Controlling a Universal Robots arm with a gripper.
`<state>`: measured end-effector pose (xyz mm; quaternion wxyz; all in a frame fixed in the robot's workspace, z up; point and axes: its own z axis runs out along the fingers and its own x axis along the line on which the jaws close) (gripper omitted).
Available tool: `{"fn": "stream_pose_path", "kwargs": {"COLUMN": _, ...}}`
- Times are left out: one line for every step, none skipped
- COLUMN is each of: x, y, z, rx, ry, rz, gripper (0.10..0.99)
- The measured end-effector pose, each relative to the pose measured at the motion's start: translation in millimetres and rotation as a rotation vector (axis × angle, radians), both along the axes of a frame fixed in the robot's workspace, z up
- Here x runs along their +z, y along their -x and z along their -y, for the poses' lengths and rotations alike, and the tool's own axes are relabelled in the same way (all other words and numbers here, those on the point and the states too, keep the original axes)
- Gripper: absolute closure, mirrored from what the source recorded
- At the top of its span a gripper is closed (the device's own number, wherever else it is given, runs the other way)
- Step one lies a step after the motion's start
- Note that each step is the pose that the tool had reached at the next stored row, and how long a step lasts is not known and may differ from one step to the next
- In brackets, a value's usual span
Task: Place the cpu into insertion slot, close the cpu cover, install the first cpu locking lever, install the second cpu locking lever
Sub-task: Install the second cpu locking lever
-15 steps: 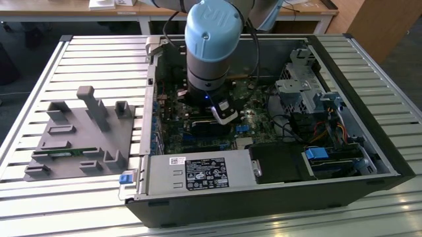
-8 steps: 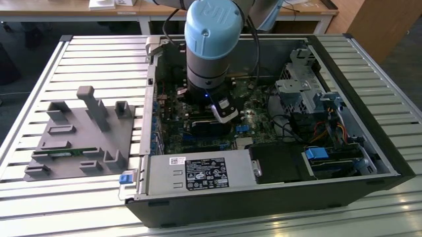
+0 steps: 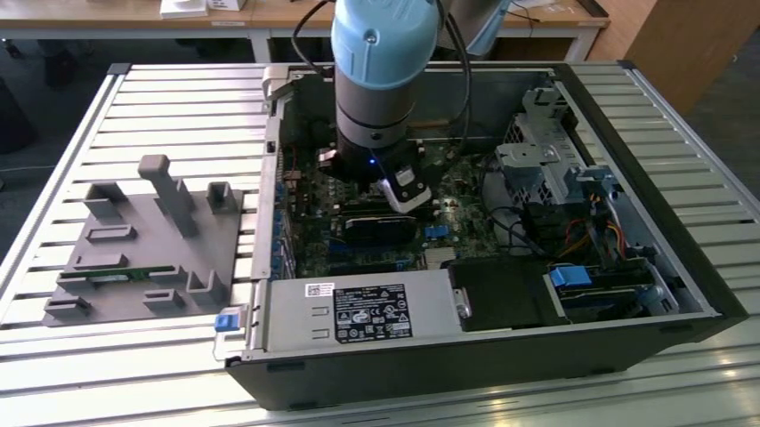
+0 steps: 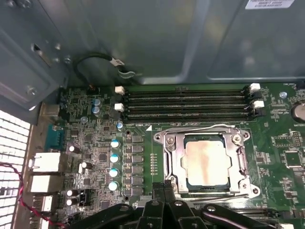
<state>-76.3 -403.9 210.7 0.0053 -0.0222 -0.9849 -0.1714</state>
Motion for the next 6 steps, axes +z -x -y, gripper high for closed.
{"fn": "stream_pose_path", "kwargs": {"x": 1.3, "y": 0.0, "z": 0.0, "rx": 0.0, "ry": 0.0, "rz": 0.0, "gripper": 0.98}}
{"fn": "stream_pose_path", "kwargs": {"x": 2.6, "y": 0.0, "z": 0.0, "rx": 0.0, "ry": 0.0, "rz": 0.0, "gripper": 0.98}}
{"fn": "stream_pose_path", "kwargs": {"x": 3.6, "y": 0.0, "z": 0.0, "rx": 0.0, "ry": 0.0, "rz": -0.0001, "gripper": 0.98}}
{"fn": "stream_pose_path", "kwargs": {"x": 4.3, "y": 0.0, "z": 0.0, "rx": 0.0, "ry": 0.0, "rz": 0.0, "gripper": 0.98}}
{"fn": "stream_pose_path", "kwargs": {"x": 4.8, "y": 0.0, "z": 0.0, "rx": 0.0, "ry": 0.0, "rz": 0.0, "gripper": 0.98}}
{"fn": "stream_pose_path", "kwargs": {"x": 4.9, "y": 0.0, "z": -0.1, "rx": 0.0, "ry": 0.0, "rz": 0.0001, "gripper": 0.98}}
